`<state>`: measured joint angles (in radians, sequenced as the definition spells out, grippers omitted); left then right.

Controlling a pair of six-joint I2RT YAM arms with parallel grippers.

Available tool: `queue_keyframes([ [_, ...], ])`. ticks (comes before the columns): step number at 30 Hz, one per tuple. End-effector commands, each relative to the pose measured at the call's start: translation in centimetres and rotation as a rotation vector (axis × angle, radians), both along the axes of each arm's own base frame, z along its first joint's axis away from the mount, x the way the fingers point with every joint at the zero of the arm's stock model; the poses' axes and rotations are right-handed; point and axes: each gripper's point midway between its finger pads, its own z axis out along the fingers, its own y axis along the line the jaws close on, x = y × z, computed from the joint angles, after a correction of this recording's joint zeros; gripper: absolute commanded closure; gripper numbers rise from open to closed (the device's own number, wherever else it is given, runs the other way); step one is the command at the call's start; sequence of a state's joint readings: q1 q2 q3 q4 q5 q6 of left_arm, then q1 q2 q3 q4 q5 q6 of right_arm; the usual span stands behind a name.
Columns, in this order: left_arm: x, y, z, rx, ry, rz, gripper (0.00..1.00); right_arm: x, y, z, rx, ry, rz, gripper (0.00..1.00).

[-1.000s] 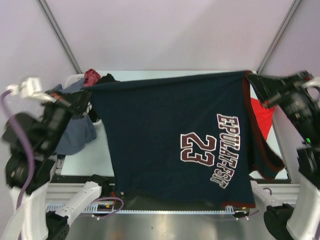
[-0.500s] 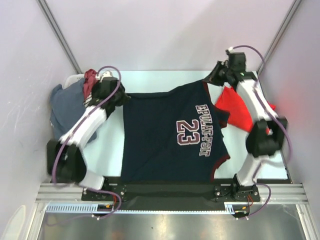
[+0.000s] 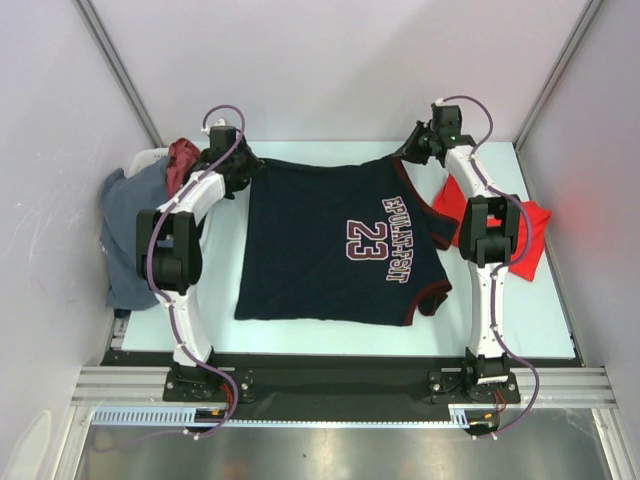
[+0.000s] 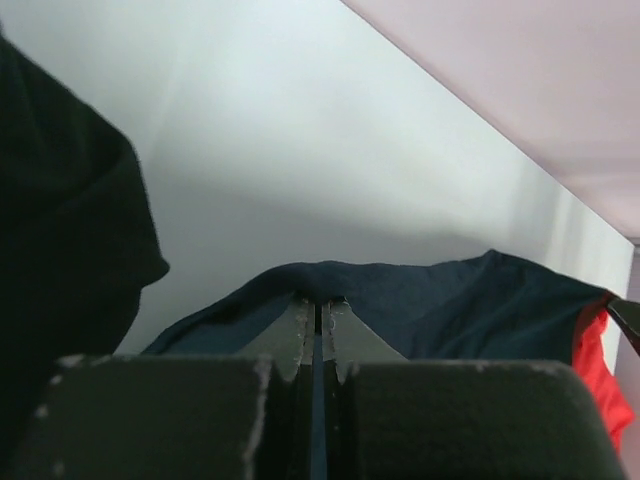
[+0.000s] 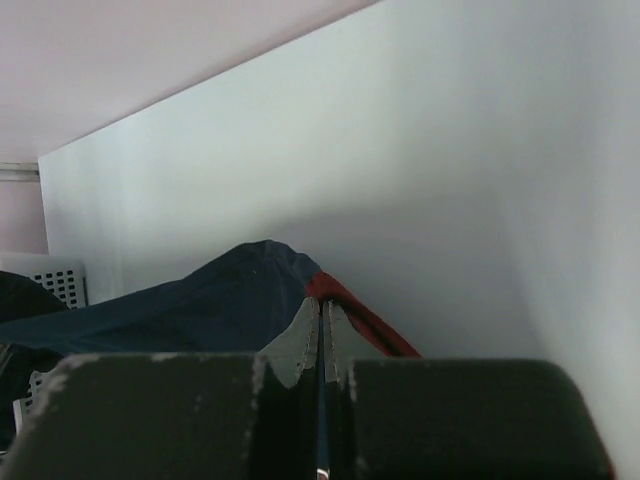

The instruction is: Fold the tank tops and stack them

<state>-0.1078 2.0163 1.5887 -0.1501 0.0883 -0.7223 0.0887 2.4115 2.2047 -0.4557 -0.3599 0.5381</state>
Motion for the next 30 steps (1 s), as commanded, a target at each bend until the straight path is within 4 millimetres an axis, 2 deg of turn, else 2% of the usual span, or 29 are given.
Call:
queue_keyframes([
  [1,-0.1,-1.2,2.7,-0.032,-0.092,-0.08,1.0,0.3,-0.3,3.8,0.001,-0.097,0.002,0.99],
  [4,-1.5,-1.0,1.8,-0.011,-0.054,-0.09,1.0,-1.6,-0.3,3.4,-0.04,-0.064,0.01,1.0],
  [5,-1.8,-0.9,1.6,-0.005,-0.044,-0.093,1.0,-2.5,-0.3,2.2,-0.057,-0.034,0.021,1.0],
  [6,-2.4,-0.7,1.3,0.011,-0.029,-0.095,1.0,-3.2,-0.1,3.2,-0.067,-0.046,0.026,1.0],
  [10,-3.9,0.2,0.4,0.051,0.003,-0.077,1.0,-6.3,-0.2,2.6,-0.149,-0.019,0.004,1.0],
  [11,-4.3,0.3,0.7,0.059,0.0,-0.073,1.0,-7.0,0.6,2.6,-0.165,-0.021,0.008,1.0],
  [12,-4.9,0.6,-0.1,0.071,0.022,-0.071,1.0,-8.4,0.6,2.3,-0.187,-0.011,0.011,1.0],
  [14,-5.5,1.3,-0.2,0.092,0.032,-0.047,1.0,-9.4,0.3,1.9,-0.229,-0.005,-0.018,1.0],
  [15,-6.1,1.6,-0.8,0.102,0.052,-0.041,1.0,-10.1,0.8,1.8,-0.237,0.001,-0.012,1.0],
  [19,-7.5,2.3,-2.1,0.125,0.096,-0.022,1.0,-13.8,0.7,-0.4,-0.31,0.068,-0.055,1.0],
  [22,-8.3,2.6,-2.9,0.129,0.115,-0.02,1.0,-15.2,1.0,-1.4,-0.329,0.076,-0.068,1.0],
  [23,-8.5,2.8,-3.3,0.132,0.126,-0.017,1.0,-16.3,0.7,-2.3,-0.324,0.1,-0.076,1.0],
  [25,-9.0,3.1,-3.9,0.143,0.148,-0.015,1.0,-17.0,1.0,-2.6,-0.312,0.098,-0.075,1.0],
  [30,-10.1,5.0,-4.9,0.155,0.191,0.021,1.0,-20.5,0.1,-4.0,-0.319,0.124,-0.091,1.0],
])
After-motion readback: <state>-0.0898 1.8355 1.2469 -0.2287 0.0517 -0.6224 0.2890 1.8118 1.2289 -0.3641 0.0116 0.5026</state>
